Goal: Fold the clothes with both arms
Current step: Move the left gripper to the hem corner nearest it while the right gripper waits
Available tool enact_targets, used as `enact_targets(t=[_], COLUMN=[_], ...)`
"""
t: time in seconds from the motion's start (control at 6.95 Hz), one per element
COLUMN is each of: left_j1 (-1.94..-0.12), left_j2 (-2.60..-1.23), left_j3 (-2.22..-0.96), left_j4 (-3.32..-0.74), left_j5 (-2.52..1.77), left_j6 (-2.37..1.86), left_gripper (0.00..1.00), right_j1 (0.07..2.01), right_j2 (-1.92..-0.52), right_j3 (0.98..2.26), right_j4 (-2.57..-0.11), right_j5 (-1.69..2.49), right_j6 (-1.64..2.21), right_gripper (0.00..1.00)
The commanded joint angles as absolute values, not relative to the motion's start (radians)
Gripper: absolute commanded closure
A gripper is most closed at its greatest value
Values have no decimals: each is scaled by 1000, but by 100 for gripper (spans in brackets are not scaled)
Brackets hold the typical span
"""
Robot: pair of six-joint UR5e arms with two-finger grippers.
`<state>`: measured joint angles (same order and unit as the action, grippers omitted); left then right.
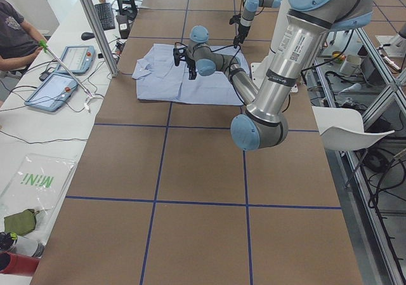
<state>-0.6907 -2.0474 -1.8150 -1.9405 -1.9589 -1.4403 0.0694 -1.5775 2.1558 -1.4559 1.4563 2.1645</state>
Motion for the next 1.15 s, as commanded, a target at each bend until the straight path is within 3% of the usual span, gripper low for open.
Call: enact_targets(t=[0.0, 0.43, 0.72, 1.01], left_j1=[-690, -690, -692, -698], left_j2=[-2046, -2048, -2048, -1999], left_j3=[-1815, -1816, -1821, -1856], left_j4=[-1940, -1940, -1939, -1934], left_j5=[-1959, -1959, -1957, -1951], left_j6=[-1440, -1443, -1443, -1454], left_gripper=[23, 23, 23, 23], right_j1=[66, 69, 58, 63], right_j2=[-1566, -1574, -1578, -1575], right_j3=[2143, 2146, 2155, 2193], right_j4=[-1456, -1459, -1466, -1494], right_j5=[1457, 1465, 1468, 1483], right_j6=[2164, 2166, 2166, 2166], right_gripper=[30, 86, 100, 100])
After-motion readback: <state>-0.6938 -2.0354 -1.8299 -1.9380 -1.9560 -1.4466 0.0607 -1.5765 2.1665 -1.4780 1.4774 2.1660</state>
